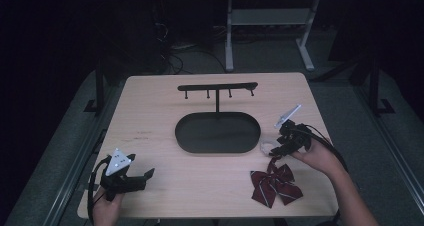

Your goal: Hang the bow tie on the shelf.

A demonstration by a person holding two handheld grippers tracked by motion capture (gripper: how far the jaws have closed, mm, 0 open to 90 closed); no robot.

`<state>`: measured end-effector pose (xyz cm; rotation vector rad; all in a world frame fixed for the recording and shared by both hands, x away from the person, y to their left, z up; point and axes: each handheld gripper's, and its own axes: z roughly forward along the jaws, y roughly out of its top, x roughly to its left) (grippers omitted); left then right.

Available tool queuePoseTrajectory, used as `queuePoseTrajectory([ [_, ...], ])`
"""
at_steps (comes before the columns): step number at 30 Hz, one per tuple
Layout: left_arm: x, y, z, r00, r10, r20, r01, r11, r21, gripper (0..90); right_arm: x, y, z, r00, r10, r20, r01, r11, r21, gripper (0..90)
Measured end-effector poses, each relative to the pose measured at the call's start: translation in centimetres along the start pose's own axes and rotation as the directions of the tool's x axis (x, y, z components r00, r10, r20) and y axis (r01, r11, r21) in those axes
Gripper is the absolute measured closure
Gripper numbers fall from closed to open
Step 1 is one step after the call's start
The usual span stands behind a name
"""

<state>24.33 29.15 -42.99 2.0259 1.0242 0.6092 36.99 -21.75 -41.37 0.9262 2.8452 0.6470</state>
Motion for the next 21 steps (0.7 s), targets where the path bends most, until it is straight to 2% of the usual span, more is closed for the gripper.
queuePoseTrajectory([
  [10,0.0,0.0,0.0,1.0000,0.003,0.000,-0.003,1.0000,0.004,16.1,-1.5,0.1,1.6,0.9985,0.051,0.021,-0.052,0.997,0.058,52.9],
  [21,-0.1,0.0,0.0,1.0000,0.001,0.000,-0.001,1.0000,-0.004,16.1,-1.7,0.3,2.8,0.9967,0.056,0.059,-0.063,0.989,0.134,61.6],
])
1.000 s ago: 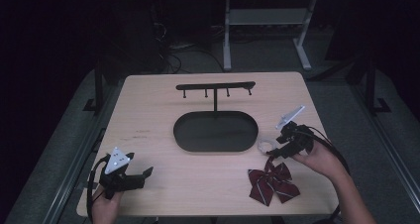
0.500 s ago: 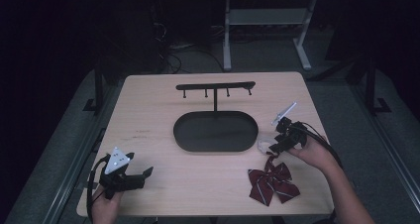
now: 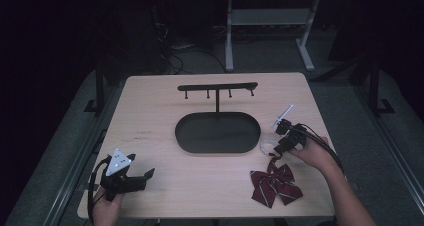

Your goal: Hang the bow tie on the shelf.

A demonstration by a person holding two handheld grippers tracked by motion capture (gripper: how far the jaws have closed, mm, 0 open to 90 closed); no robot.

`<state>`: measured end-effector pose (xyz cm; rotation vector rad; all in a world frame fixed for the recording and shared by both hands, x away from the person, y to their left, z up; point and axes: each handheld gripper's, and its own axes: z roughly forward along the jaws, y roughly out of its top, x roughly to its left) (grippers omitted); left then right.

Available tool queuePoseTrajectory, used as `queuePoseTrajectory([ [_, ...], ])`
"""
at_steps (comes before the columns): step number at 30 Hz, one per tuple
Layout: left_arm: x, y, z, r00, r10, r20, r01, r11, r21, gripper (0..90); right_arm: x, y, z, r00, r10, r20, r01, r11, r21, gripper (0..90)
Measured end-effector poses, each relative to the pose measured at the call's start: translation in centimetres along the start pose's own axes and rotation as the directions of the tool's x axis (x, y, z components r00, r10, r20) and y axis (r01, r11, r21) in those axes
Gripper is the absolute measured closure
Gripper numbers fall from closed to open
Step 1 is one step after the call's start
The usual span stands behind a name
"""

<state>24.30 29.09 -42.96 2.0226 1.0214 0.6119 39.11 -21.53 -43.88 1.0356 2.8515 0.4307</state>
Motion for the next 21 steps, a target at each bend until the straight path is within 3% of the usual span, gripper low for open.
queuePoseTrajectory([
  [13,0.05,-0.01,0.00,1.0000,-0.003,-0.002,0.003,1.0000,-0.003,16.1,0.16,0.12,0.30,0.9999,0.002,0.017,-0.002,1.000,0.025,82.1],
  [21,0.04,-0.02,0.02,1.0000,-0.003,-0.001,0.003,1.0000,0.002,16.1,0.17,-0.08,-0.54,0.9990,0.013,-0.043,-0.013,1.000,-0.014,83.9],
])
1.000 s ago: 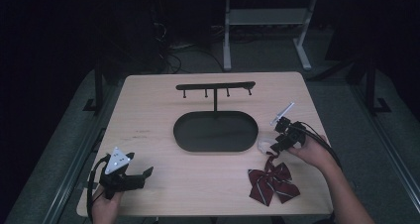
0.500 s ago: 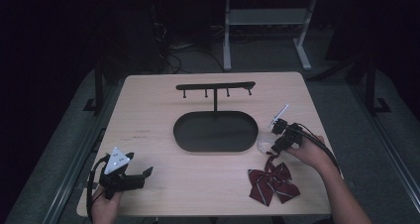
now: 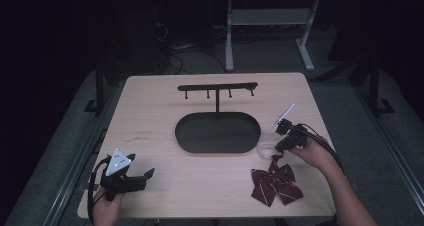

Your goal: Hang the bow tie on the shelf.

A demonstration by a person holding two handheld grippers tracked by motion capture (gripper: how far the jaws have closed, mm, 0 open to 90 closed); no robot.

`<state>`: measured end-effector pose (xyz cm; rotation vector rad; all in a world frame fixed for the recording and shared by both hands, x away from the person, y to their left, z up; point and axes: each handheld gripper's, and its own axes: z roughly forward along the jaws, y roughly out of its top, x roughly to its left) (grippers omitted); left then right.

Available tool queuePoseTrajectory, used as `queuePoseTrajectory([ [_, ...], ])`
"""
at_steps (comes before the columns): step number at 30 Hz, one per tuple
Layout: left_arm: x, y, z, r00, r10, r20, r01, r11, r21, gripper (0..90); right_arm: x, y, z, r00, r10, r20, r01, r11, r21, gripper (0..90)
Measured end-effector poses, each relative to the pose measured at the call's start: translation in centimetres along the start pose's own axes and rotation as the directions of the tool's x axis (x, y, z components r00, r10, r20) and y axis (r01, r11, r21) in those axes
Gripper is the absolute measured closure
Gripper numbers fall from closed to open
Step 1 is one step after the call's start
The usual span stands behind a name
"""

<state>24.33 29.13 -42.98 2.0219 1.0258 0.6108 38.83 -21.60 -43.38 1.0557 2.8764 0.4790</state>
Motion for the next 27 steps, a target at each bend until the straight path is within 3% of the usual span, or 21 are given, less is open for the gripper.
queuePoseTrajectory([
  [14,0.0,0.0,0.0,1.0000,0.002,0.000,-0.002,1.0000,-0.001,16.1,1.9,0.8,-2.7,0.9949,-0.091,-0.044,0.088,0.994,-0.069,83.9],
  [27,-0.1,0.0,0.1,1.0000,0.001,0.000,-0.001,1.0000,-0.001,16.1,3.6,1.5,-4.7,0.9821,-0.174,-0.073,0.165,0.980,-0.106,83.5],
])
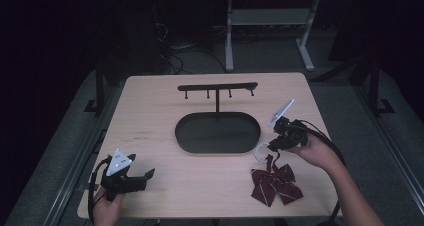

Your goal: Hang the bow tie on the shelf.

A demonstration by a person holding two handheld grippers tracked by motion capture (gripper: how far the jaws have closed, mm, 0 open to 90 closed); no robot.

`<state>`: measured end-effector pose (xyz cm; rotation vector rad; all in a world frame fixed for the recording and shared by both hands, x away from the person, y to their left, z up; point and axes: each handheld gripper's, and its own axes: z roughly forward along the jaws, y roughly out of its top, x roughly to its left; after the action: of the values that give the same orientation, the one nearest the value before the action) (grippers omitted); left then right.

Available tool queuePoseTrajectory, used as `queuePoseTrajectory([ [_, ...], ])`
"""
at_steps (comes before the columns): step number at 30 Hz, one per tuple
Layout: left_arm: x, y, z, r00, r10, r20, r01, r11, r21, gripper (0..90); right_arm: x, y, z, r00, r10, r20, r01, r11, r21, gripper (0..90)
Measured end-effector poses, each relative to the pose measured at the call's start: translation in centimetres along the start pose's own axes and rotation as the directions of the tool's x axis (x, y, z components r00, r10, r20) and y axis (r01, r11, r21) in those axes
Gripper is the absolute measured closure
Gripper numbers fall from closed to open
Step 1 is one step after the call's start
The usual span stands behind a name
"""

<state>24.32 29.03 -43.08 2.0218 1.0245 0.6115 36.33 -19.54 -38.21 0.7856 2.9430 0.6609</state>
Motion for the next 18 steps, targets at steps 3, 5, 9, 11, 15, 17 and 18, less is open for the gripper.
queuePoseTrajectory([
  [3,0.0,0.0,0.0,1.0000,-0.001,-0.001,0.001,1.0000,0.001,16.1,0.5,0.4,-0.4,0.9997,-0.023,0.006,0.023,1.000,-0.004,83.4],
  [5,0.0,0.0,0.0,1.0000,0.003,0.000,-0.003,1.0000,-0.003,16.1,0.7,0.5,-0.6,0.9994,-0.034,0.003,0.034,0.999,-0.006,83.4],
  [9,0.0,0.0,-0.1,1.0000,0.001,-0.001,-0.001,1.0000,-0.001,16.1,1.1,0.8,-1.1,0.9989,-0.046,0.004,0.046,0.999,-0.014,83.5],
  [11,0.0,0.0,-0.1,1.0000,0.001,-0.001,-0.001,1.0000,0.001,16.1,1.3,0.9,-1.3,0.9986,-0.054,0.001,0.054,0.998,-0.026,83.5],
  [15,0.0,0.0,0.0,1.0000,0.001,-0.001,-0.001,1.0000,-0.001,16.1,1.6,1.2,-1.7,0.9976,-0.069,-0.003,0.069,0.997,-0.030,83.6],
  [17,0.0,0.0,0.0,1.0000,0.001,-0.001,-0.001,1.0000,-0.001,16.1,1.8,1.4,-2.0,0.9968,-0.080,-0.006,0.080,0.996,-0.034,83.5],
  [18,0.0,0.0,-0.1,1.0000,0.002,-0.001,-0.002,1.0000,-0.001,16.1,1.9,1.5,-2.1,0.9963,-0.086,-0.003,0.085,0.996,-0.038,83.5],
])
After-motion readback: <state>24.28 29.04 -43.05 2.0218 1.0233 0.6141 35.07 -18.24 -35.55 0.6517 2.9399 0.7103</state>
